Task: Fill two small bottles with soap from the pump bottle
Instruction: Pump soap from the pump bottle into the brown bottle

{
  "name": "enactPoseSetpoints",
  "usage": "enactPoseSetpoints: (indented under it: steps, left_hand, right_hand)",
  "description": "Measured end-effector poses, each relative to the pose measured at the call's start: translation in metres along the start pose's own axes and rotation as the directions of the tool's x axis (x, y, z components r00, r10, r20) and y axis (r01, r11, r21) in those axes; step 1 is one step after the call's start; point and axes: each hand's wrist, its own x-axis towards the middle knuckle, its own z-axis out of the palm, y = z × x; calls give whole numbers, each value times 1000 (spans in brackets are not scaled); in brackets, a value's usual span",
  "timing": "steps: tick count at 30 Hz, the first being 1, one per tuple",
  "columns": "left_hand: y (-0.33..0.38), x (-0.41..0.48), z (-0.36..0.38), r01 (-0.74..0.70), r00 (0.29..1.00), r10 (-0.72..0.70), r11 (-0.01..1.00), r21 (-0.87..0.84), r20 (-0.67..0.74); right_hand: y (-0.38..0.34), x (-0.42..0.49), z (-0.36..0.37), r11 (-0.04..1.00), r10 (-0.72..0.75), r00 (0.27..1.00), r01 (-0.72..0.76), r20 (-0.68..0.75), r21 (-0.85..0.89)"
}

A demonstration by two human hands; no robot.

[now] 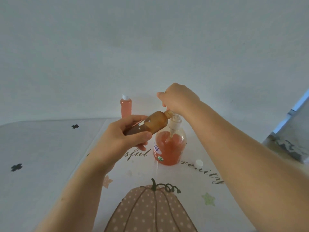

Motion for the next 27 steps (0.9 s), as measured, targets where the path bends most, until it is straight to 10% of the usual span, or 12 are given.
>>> enactPoseSetpoints:
  steps: [27]
  left_hand:
    - [1, 1, 0, 16, 1000, -16, 1000, -8, -7]
  right_hand:
    - [-5, -1, -1, 1000, -1, 1000, 1, 9, 5]
